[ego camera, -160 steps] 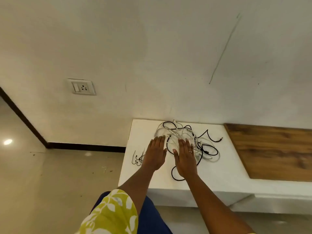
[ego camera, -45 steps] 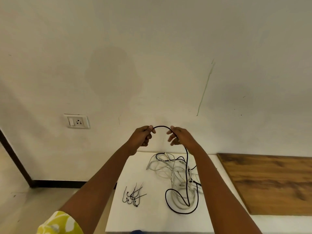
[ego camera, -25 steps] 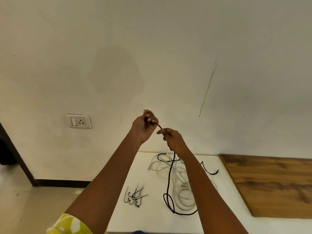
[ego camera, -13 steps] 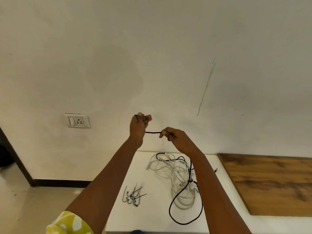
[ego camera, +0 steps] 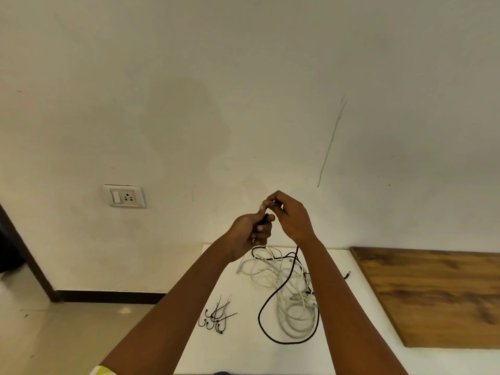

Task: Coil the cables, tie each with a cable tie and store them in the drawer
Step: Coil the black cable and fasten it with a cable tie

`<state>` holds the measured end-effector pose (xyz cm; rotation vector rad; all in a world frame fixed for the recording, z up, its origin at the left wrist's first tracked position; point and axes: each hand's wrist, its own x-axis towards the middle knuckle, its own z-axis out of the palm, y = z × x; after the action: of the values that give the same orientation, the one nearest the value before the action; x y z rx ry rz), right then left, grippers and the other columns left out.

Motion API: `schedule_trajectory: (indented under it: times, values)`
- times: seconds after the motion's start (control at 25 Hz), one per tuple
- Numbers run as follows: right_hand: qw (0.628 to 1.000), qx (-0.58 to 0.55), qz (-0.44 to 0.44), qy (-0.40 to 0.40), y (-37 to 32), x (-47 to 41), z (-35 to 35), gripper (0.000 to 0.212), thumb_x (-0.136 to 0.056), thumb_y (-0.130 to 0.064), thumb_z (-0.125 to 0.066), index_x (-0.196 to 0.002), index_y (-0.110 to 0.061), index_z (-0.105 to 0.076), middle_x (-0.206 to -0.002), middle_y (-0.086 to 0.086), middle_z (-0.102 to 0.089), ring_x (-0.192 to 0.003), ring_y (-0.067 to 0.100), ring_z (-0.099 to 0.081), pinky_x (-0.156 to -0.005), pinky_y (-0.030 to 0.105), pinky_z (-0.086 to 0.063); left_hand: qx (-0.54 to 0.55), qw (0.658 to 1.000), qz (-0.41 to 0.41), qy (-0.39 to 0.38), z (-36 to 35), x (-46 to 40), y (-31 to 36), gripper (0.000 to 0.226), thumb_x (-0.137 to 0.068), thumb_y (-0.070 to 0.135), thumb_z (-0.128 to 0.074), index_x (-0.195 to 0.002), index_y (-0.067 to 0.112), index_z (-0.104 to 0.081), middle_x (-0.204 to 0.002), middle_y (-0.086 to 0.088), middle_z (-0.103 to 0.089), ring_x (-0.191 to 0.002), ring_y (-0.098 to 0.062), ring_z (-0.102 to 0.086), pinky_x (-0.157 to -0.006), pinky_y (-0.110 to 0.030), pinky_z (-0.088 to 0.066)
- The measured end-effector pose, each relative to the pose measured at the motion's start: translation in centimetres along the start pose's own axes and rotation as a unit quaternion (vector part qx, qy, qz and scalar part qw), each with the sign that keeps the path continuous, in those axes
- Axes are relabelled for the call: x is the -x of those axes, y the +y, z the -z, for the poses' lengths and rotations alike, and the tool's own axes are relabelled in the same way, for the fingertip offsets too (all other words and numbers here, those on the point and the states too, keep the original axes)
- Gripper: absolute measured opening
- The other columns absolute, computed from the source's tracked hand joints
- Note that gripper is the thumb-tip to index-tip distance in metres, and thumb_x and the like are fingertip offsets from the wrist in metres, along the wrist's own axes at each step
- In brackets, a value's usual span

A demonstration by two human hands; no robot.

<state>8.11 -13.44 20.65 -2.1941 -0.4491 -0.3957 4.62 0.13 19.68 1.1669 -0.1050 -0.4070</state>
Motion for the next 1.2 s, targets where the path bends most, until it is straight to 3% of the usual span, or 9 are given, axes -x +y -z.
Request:
schedule_trajectory:
  times: [0.12,0.28,0.4,0.56,0.68,0.8,0.96,1.04,1.2]
  values:
    - [0.997,-0.069,-0.012,0.017,0.4,0.2,-0.7,0.015,-0.095,-0.02,-0.051,-0.086,-0.021,-0.063,-0.082,-0.002,-0.067,-0.069,0.023,-0.053,-0.066,0.028,-0.043,0.158,0.984,0.012,-0.08,-0.3,0.5,0.9,0.032,-0.1,0.034,-0.037,-0.076,0.016,-0.048,-0.052,0.007,-0.029,-0.041,-0.006,-0.023,-0.045,-0.019,-0.021]
    - [0.995,-0.094,-0.012,0.029,0.1,0.7,-1.4,0.02,-0.097,-0.009,-0.045,-0.085,-0.014,-0.06,-0.067,0.004,-0.058,-0.057,0.01,-0.044,-0.057,0.013,-0.035,0.288,0.95,-0.035,-0.116,-0.9,0.7,2.6,0.036,-0.101,0.031,-0.032,-0.074,0.015,-0.047,-0.052,0.006,-0.033,-0.042,-0.007,-0.021,-0.045,-0.018,-0.026]
    - [0.998,-0.061,-0.032,-0.002,0.0,1.1,-1.6,0.021,-0.098,-0.014,-0.045,-0.094,-0.014,-0.066,-0.065,-0.002,-0.052,-0.054,0.005,-0.044,-0.055,0.012,-0.035,0.308,0.944,-0.111,-0.04,-0.6,0.4,4.5,0.039,-0.103,0.031,-0.029,-0.072,0.015,-0.047,-0.051,0.006,-0.038,-0.04,-0.008,-0.033,-0.045,-0.019,-0.034]
    - [0.995,-0.027,-0.05,-0.083,0.1,2.3,-1.1,0.023,-0.098,-0.024,-0.047,-0.097,-0.017,-0.069,-0.087,-0.002,-0.066,-0.063,0.001,-0.051,-0.063,0.01,-0.039,0.288,0.925,-0.214,0.122,1.0,-0.5,6.6,0.036,-0.104,0.029,-0.028,-0.075,0.016,-0.045,-0.051,0.006,-0.052,-0.046,-0.01,-0.047,-0.059,-0.022,-0.04]
    - [0.993,-0.017,-0.04,-0.109,-0.3,3.0,0.1,0.021,-0.097,-0.026,-0.05,-0.094,-0.019,-0.069,-0.09,0.0,-0.068,-0.066,0.007,-0.053,-0.063,0.009,-0.039,0.232,0.916,-0.223,0.238,2.4,-1.0,7.0,0.033,-0.103,0.028,-0.033,-0.077,0.015,-0.047,-0.058,0.003,-0.059,-0.045,-0.011,-0.056,-0.065,-0.024,-0.048]
    - [0.994,-0.005,-0.021,-0.104,-1.2,3.0,1.3,0.019,-0.095,-0.033,-0.051,-0.092,-0.025,-0.068,-0.082,0.001,-0.066,-0.066,0.014,-0.052,-0.064,0.023,-0.04,0.094,0.933,-0.199,0.286,2.8,-1.3,5.7,0.029,-0.104,0.028,-0.031,-0.081,0.016,-0.045,-0.073,0.0,-0.056,-0.043,-0.006,-0.06,-0.067,-0.022,-0.049]
    - [0.995,0.044,0.007,-0.088,-2.6,2.1,2.0,0.026,-0.1,-0.032,-0.04,-0.097,-0.025,-0.064,-0.092,-0.005,-0.068,-0.079,0.017,-0.056,-0.073,0.033,-0.043,-0.112,0.943,-0.18,0.257,1.6,-1.2,2.6,0.025,-0.104,0.026,-0.027,-0.094,0.01,-0.044,-0.077,-0.003,-0.058,-0.054,-0.009,-0.061,-0.058,-0.013,-0.049]
    - [0.995,0.076,0.02,-0.067,-2.7,1.7,2.0,0.026,-0.101,-0.031,-0.036,-0.096,-0.024,-0.061,-0.091,-0.013,-0.065,-0.075,0.013,-0.052,-0.066,0.028,-0.04,-0.185,0.943,-0.165,0.224,0.9,-0.9,1.3,0.028,-0.104,0.028,-0.026,-0.101,0.006,-0.044,-0.077,-0.004,-0.059,-0.057,-0.014,-0.059,-0.056,-0.013,-0.047]
    - [0.996,0.09,0.021,0.0,-2.5,1.0,2.0,0.025,-0.1,-0.033,-0.036,-0.094,-0.026,-0.059,-0.09,-0.021,-0.06,-0.076,0.007,-0.051,-0.062,0.015,-0.034,-0.174,0.963,-0.136,0.156,-0.4,-0.2,0.1,0.042,-0.103,0.036,-0.026,-0.087,0.012,-0.056,-0.057,0.003,-0.049,-0.046,-0.012,-0.042,-0.048,-0.018,-0.036]
